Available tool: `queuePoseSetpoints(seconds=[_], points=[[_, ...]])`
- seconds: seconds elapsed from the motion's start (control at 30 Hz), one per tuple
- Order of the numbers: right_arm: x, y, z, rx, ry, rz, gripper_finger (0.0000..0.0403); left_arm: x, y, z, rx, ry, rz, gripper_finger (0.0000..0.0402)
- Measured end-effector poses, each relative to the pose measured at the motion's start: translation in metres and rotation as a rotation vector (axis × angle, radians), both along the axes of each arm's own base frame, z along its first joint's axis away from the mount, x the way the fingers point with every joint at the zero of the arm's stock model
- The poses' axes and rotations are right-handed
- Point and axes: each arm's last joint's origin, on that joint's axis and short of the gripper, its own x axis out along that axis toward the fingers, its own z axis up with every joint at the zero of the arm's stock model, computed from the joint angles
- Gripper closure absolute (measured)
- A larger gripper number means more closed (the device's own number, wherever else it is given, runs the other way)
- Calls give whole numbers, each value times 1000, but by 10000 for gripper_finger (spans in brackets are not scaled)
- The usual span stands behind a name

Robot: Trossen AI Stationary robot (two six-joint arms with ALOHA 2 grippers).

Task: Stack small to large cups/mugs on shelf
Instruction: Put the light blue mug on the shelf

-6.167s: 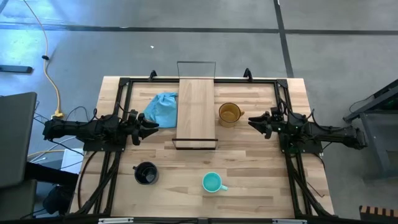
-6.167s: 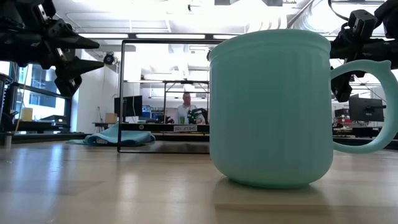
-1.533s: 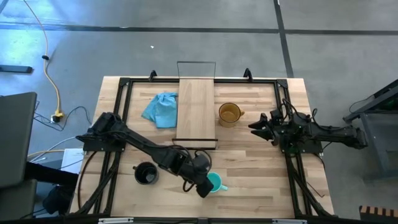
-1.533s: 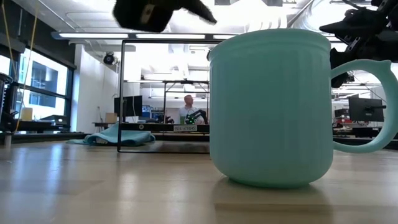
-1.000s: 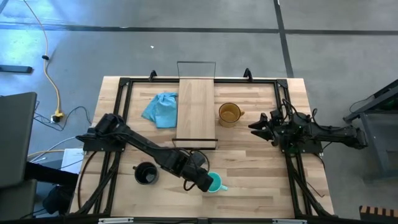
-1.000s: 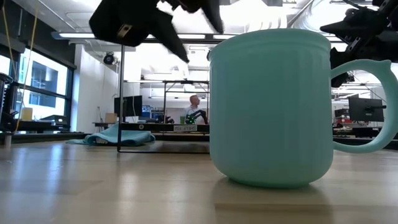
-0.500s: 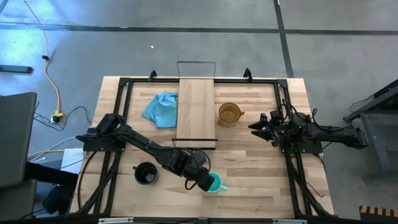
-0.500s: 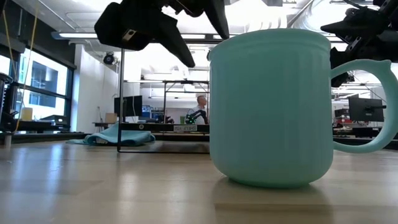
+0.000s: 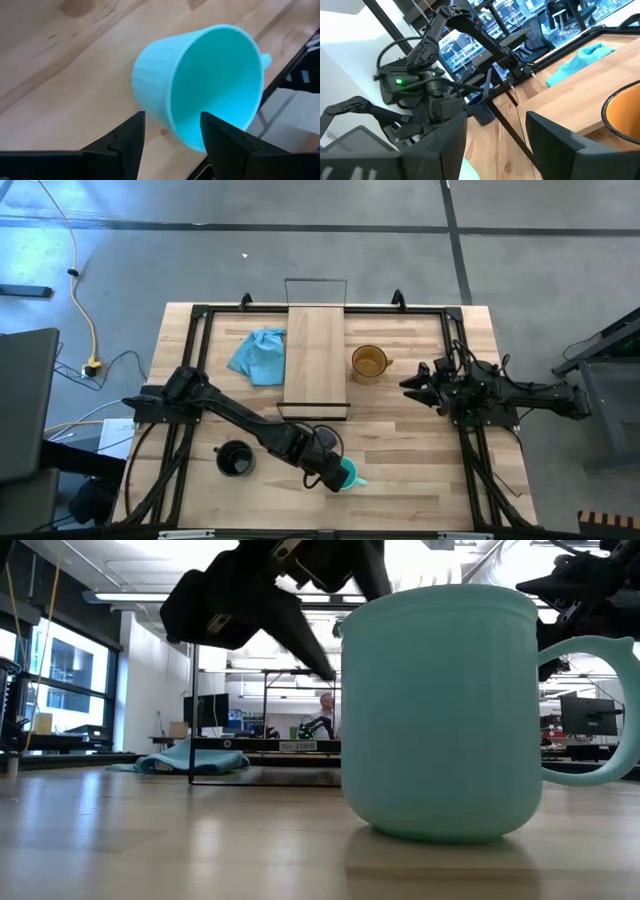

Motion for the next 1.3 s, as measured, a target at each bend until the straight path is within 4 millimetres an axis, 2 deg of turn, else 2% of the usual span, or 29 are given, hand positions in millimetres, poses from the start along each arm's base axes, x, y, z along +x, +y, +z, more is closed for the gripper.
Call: queuePoseSetpoints(seconds=[0.53, 0.73, 1.07, 1.3], points=[[0, 0, 0, 0, 0, 5, 208, 1, 9, -1, 16, 18, 26, 230], [0, 0, 0, -1, 2, 6, 208, 0, 9, -1, 12, 25, 18, 280], [0, 0, -1, -7, 13, 5, 208, -1, 9, -1, 17, 33, 9, 390], [0, 0, -1, -6, 14, 5, 208, -2, 10, -1, 32, 43, 2, 397]])
